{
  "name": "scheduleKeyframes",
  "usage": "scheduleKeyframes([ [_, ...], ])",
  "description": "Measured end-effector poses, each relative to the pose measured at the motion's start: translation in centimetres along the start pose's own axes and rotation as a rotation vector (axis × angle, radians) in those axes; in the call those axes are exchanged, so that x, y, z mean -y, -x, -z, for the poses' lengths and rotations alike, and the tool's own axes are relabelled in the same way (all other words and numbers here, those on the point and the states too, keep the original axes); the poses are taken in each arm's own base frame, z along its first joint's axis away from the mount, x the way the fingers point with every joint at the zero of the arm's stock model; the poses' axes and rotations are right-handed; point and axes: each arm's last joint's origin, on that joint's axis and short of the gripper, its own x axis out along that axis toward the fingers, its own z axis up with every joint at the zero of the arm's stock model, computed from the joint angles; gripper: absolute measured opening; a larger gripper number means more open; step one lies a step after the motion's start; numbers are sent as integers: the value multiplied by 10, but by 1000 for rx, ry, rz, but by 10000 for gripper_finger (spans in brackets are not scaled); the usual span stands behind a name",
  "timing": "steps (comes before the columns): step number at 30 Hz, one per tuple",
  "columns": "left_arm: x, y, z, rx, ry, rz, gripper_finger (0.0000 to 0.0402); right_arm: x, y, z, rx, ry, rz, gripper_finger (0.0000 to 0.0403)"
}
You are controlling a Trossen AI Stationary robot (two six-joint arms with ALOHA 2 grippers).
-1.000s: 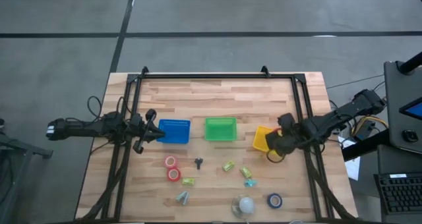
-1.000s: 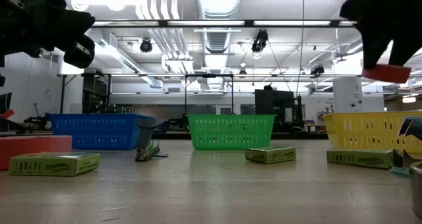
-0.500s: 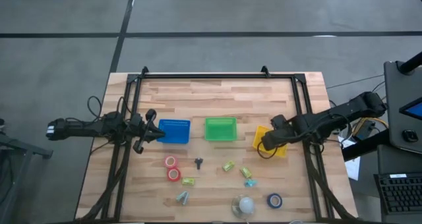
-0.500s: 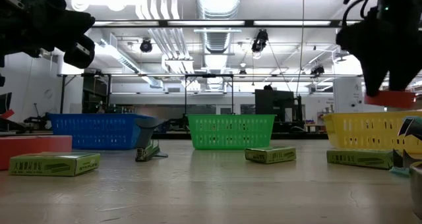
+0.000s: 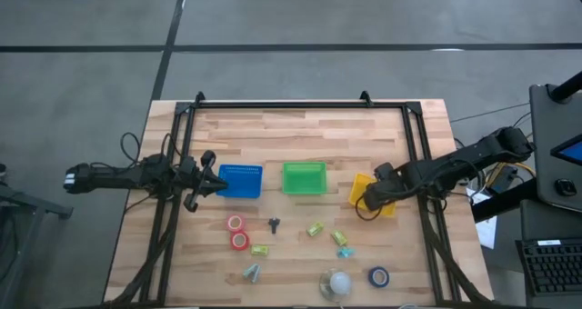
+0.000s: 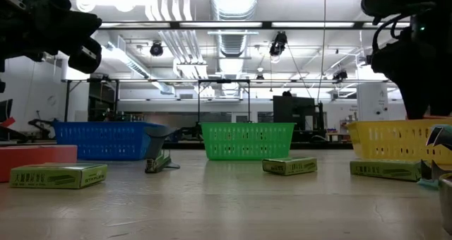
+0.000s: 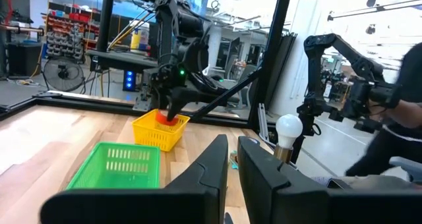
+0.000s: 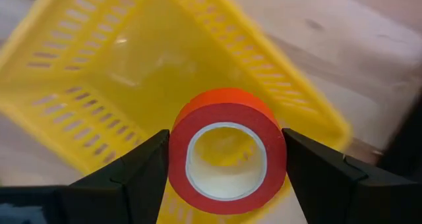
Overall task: Pick and place Stapler, Stapler remover, tape
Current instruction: Put the right orange tape into the yellow bin, then put the blue tape into the yellow bin
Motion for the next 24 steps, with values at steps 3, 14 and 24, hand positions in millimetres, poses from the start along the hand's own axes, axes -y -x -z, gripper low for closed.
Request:
scheduleKeyframes([
  [3, 0, 0, 0, 0, 0, 0, 42, -4, -2, 0, 7, 13, -53, 279],
  [14, 0, 0, 0, 0, 0, 0, 42, -1, -3, 0, -28, 21, -21, 361],
  [24, 0, 0, 0, 0, 0, 0, 42, -23, 26, 9, -102, 82, -184, 365],
])
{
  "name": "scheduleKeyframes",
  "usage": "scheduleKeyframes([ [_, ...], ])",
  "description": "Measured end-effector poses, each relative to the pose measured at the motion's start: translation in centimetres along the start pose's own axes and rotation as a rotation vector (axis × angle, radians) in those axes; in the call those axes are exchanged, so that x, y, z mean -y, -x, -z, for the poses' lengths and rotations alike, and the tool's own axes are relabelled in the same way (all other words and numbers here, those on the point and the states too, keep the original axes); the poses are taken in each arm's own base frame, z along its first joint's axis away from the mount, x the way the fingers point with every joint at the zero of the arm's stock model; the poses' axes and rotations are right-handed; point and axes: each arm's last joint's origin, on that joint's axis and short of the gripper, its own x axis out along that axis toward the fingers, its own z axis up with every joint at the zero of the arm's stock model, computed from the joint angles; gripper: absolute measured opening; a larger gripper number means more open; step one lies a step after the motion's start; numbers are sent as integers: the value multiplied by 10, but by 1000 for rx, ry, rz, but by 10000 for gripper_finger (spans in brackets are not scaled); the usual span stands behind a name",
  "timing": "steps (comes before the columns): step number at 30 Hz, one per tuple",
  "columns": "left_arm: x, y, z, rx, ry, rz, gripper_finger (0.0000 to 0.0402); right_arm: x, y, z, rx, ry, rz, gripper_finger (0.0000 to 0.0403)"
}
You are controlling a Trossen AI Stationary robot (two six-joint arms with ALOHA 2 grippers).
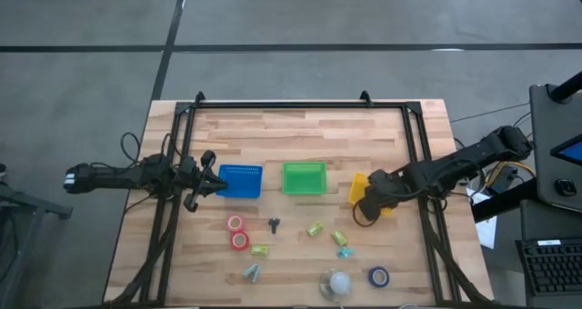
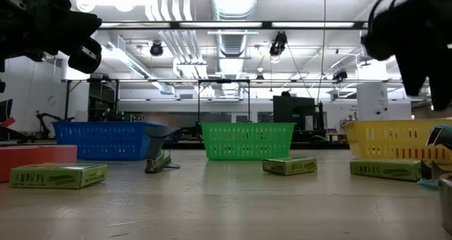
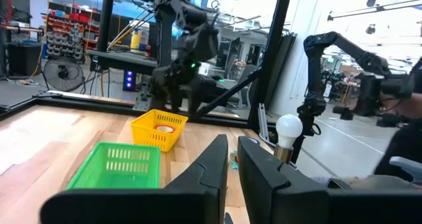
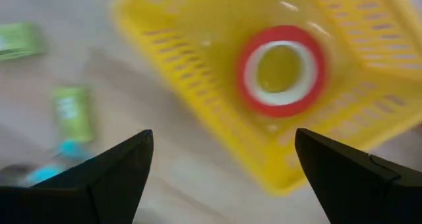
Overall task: Pick and place Stapler, Stapler remover, tape
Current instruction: Put the blue tape into the yellow bin
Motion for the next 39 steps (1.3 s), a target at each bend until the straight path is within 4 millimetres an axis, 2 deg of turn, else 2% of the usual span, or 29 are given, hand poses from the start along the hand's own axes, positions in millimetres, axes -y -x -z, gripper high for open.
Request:
scheduleKeyframes([
  [7, 0, 0, 0, 0, 0, 0, 42, -29, 20, 26, 2, 34, -131, 365],
  [14, 0, 0, 0, -1, 0, 0, 42, -60, 19, 61, -30, 38, -118, 365],
  [21, 0, 0, 0, -2, 0, 0, 42, -93, 0, 93, -85, 105, -42, 365],
  [25, 0, 0, 0, -2, 0, -1, 42, -105, -13, 111, -136, 108, 10, 365],
  [33, 0, 0, 1, -8, 1, -2, 42, -111, -37, 144, -242, 90, 109, 365],
  [39, 0, 0, 1, -14, 2, -3, 42, -109, -49, 152, -230, 86, 154, 365],
])
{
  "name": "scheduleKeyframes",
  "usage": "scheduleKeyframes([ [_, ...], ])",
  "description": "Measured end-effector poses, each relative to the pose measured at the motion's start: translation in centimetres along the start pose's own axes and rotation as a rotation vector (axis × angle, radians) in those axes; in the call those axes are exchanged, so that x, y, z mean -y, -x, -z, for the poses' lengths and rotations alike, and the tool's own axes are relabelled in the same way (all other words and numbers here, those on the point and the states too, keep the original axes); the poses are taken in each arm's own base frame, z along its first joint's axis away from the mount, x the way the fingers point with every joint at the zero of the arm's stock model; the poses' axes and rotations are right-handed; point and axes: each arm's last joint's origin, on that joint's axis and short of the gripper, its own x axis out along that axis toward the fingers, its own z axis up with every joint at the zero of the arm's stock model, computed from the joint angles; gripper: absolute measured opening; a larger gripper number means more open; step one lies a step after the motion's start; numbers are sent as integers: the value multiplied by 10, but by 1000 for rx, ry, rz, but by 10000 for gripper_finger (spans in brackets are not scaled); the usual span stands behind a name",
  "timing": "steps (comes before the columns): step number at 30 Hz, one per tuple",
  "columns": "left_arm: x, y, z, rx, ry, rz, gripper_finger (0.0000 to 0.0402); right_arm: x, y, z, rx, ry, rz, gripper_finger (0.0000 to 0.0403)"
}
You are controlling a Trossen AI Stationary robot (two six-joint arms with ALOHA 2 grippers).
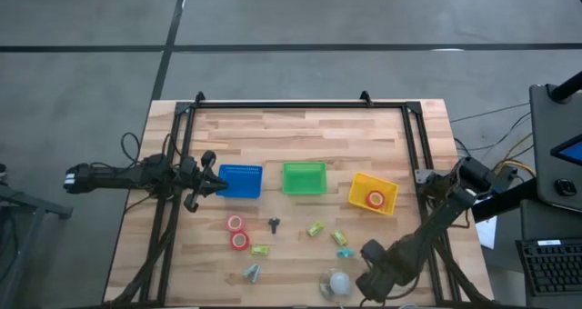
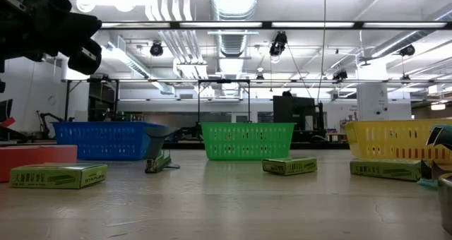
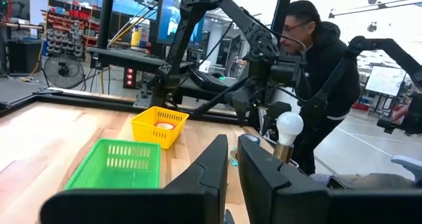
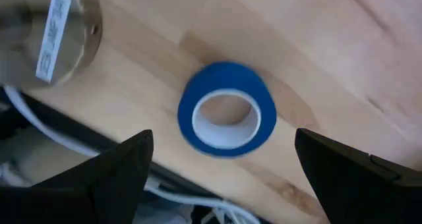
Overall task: Pick and place Stapler, Stapler remover, tape
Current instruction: Put the blue tape into the yellow bin
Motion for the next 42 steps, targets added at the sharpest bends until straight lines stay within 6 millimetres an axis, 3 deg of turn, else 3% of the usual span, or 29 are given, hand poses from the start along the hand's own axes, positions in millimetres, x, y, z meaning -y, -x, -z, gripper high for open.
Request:
scheduleKeyframes([
  [23, 0, 0, 1, -9, 2, -2, 42, -4, -36, 2, 51, 135, 79, 364],
  [30, 0, 0, 1, -11, 2, -2, 42, -5, -46, 2, 43, 156, 104, 328],
  [37, 0, 0, 2, -17, 3, -4, 42, -5, -42, 1, 43, 174, 103, 282],
  [42, 0, 0, 2, -16, 3, -4, 42, 0, -31, 1, 45, 174, 110, 278],
])
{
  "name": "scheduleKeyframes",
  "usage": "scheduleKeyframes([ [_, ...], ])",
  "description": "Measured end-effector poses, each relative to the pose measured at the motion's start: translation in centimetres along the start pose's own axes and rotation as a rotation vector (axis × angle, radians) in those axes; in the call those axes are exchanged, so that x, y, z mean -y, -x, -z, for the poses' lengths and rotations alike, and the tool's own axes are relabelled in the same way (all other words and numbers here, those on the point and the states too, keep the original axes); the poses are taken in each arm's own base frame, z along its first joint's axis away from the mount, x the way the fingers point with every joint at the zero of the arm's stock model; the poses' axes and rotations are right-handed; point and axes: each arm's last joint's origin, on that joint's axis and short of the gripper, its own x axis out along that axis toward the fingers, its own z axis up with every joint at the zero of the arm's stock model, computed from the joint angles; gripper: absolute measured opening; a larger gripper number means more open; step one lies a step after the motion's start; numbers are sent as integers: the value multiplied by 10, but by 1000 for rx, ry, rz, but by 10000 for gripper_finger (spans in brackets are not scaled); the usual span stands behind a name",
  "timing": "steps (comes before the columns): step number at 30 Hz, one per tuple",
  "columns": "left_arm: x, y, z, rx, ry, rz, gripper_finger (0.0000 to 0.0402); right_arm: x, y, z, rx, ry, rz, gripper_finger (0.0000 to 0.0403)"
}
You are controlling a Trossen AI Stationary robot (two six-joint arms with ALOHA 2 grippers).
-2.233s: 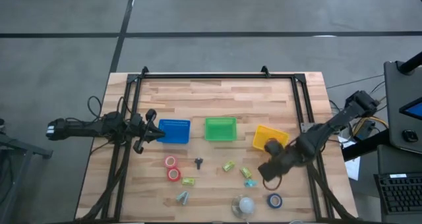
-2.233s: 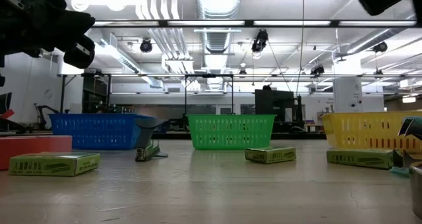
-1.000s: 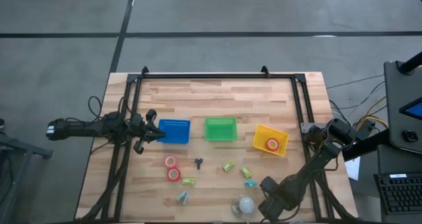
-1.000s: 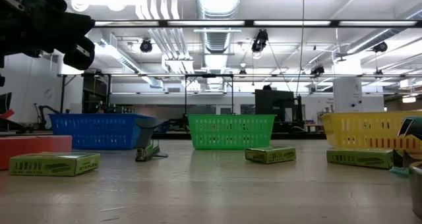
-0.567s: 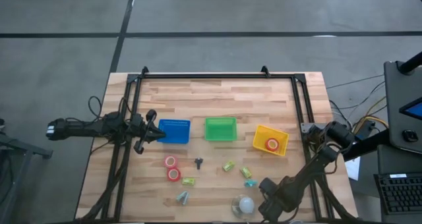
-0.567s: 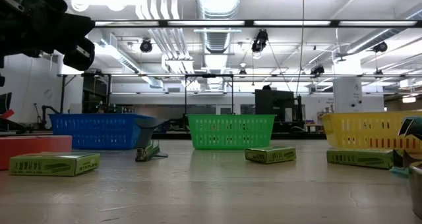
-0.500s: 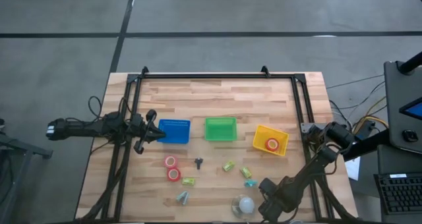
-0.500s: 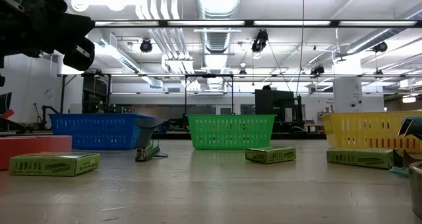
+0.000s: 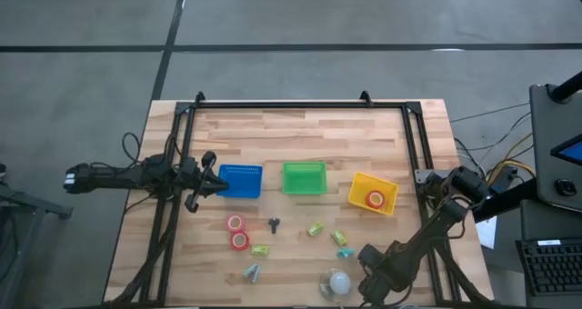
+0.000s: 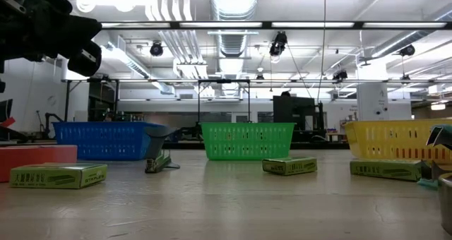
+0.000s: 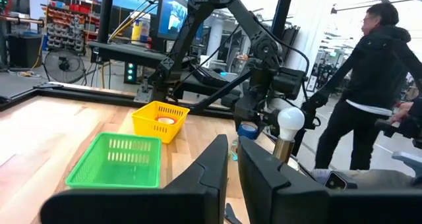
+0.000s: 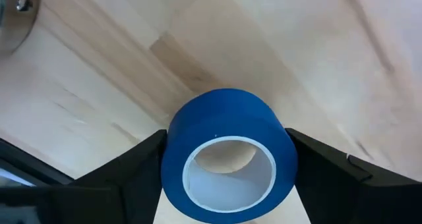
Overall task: Pick and place Stapler, Stapler remover, tape
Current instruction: Put the blue tape into the yellow bin
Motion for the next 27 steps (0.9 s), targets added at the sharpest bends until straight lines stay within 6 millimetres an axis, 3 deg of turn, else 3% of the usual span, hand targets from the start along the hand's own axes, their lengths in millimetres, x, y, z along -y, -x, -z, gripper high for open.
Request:
scheduleKeyframes([
  [18, 0, 0, 1, -8, 2, -2, 42, 42, 67, -23, 97, -26, 39, 287],
  [27, 0, 0, 1, -7, 2, -1, 42, 81, 109, -40, 233, -62, 33, 284],
])
